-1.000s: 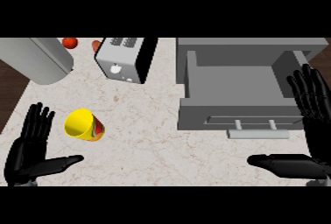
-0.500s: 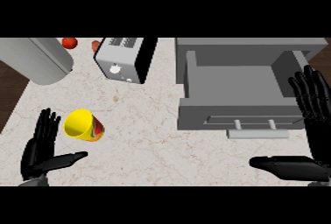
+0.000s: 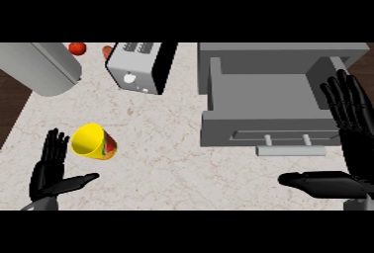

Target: Pick up the cup, place it into the drawer and close the drawer

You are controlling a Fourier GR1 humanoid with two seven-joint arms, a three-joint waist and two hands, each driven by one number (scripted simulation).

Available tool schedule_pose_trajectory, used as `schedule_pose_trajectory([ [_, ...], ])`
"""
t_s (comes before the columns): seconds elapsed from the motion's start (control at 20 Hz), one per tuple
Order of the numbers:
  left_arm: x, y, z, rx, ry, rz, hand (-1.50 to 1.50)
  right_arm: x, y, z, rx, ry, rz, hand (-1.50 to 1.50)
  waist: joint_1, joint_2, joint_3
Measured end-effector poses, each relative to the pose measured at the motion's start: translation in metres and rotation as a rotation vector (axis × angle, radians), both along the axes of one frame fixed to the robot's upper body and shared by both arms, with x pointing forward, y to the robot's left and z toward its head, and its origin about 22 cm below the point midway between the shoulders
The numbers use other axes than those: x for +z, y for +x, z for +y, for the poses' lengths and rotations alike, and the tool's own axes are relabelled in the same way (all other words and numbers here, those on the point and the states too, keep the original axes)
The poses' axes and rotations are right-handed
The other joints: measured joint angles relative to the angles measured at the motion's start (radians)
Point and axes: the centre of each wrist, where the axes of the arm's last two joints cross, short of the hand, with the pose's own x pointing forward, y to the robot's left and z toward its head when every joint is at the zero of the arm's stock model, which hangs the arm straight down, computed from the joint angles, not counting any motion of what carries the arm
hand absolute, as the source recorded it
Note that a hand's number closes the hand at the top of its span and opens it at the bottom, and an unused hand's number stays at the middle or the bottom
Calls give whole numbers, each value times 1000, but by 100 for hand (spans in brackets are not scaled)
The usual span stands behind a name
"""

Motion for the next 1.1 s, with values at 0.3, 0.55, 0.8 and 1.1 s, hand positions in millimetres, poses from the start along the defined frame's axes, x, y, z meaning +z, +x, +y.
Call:
schedule_pose_trajectory([
  [0.3, -8, 8, 5, 7, 7, 6, -150, 0, 2, 1, 10, 5, 10, -150, -6, 2, -1],
  [0.55, -7, 18, 0, 2, 14, 7, -150, -2, 0, 0, 9, 5, 11, -150, -10, 3, -1],
  [0.8, -10, 18, -5, -7, 14, 14, -150, 0, -2, 3, 12, 7, 3, -150, -11, 4, -1],
  [1.1, -10, 23, -11, -16, -21, 3, -150, -3, 0, 8, 25, 9, 8, -150, -16, 7, -3],
])
